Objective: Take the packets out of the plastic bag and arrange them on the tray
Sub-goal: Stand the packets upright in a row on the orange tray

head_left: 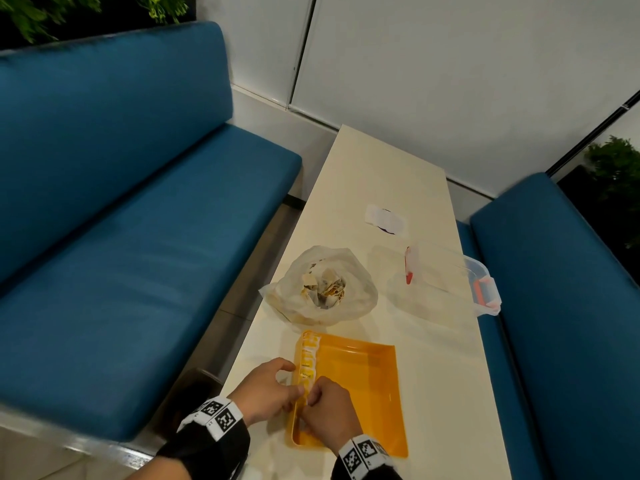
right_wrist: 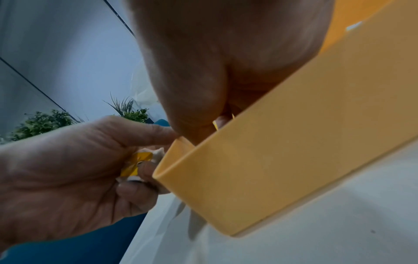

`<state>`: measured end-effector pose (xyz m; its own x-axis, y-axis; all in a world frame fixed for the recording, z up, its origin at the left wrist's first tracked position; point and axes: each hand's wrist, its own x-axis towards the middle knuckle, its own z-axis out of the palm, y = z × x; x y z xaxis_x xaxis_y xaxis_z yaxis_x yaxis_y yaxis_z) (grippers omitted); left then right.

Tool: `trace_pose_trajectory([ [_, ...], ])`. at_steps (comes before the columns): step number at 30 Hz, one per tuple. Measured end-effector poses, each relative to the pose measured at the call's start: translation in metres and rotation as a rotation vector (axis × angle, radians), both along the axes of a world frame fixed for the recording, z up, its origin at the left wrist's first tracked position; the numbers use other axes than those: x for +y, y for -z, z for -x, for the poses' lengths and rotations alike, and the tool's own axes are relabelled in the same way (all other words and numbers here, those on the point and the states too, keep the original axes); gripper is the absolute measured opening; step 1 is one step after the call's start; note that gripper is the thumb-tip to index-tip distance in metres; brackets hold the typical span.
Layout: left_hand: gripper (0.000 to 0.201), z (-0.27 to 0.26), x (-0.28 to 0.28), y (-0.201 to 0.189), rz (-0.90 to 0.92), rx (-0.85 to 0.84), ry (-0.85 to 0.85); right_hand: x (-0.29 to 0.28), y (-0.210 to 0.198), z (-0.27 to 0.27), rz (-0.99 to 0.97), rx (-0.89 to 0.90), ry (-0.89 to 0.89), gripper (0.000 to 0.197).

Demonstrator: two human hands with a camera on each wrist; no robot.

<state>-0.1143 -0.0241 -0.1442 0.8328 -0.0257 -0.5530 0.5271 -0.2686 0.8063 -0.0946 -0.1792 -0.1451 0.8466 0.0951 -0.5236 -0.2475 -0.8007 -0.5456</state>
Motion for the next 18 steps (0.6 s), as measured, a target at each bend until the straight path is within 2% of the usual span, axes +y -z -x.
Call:
trace_pose_trajectory([
  [6, 0.043, 0.001, 0.001, -0.005, -0.001, 0.035, 0.009, 0.001, 0.0, 0.0, 0.053, -0.043, -0.044, 0.016],
  [8, 0.042, 0.001, 0.005, -0.008, 0.072, 0.099, -0.074, -0.001, -0.005, -0.001, 0.075, -0.084, -0.065, 0.017],
  [9, 0.048, 0.001, 0.008, -0.011, 0.16, 0.151, -0.138, -0.002, -0.009, -0.003, 0.079, -0.133, -0.08, 0.016],
  [11, 0.06, 0.001, 0.015, -0.016, 0.355, 0.248, -0.251, -0.003, -0.022, -0.006, 0.015, -0.252, -0.137, 0.016],
  [13, 0.066, 0.001, 0.02, -0.019, 0.485, 0.3, -0.289, 0.001, -0.039, -0.005, -0.127, -0.314, -0.231, 0.022],
  [15, 0.073, 0.0, 0.02, -0.024, 0.53, 0.296, -0.279, 0.008, -0.055, -0.003, -0.242, -0.324, -0.362, 0.029],
  [18, 0.081, -0.002, 0.018, -0.03, 0.543, 0.277, -0.255, 0.018, -0.064, 0.001, -0.309, -0.285, -0.501, 0.042],
])
